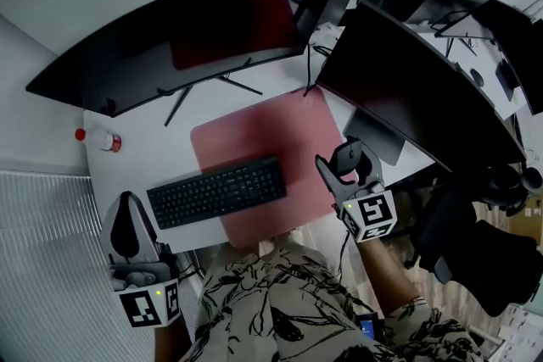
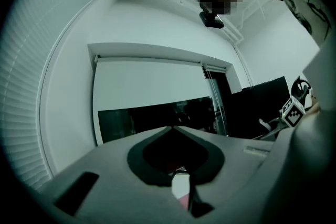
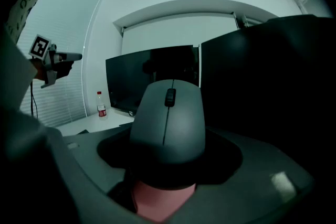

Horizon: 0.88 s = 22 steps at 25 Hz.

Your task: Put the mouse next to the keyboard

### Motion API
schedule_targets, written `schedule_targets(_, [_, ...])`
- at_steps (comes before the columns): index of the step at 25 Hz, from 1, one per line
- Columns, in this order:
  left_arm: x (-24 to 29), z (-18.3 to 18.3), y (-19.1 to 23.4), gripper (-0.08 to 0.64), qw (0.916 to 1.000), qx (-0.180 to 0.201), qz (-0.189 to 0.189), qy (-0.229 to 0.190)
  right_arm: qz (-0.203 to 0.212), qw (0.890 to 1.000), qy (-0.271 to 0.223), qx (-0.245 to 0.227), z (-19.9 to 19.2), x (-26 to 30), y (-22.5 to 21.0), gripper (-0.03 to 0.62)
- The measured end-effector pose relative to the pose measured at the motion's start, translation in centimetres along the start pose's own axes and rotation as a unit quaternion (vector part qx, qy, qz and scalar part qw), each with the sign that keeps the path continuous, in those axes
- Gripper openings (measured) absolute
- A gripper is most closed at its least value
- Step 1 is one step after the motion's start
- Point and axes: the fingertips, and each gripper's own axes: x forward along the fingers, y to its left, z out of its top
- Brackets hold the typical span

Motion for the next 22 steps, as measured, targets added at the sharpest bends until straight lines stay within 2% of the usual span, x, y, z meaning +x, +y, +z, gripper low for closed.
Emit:
schedule_targets(8, [0.1,-0.6,0.4,-0.003,0.9999,0.007,0.001,0.012,0.02,0.997,0.072,-0.006,-7.0,3.7,1.7,0.328])
schedule_targets(15, [0.3,-0.9,0.4,-0.003,0.9999,0.004,0.003,0.01,0.024,0.989,0.148,-0.008,-13.4,5.1,2.8,0.327])
schedule_targets(22, [0.8,-1.1,0.4,-0.003,0.9999,0.001,0.002,0.015,0.029,0.983,0.18,-0.014,-16.4,6.6,3.6,0.327])
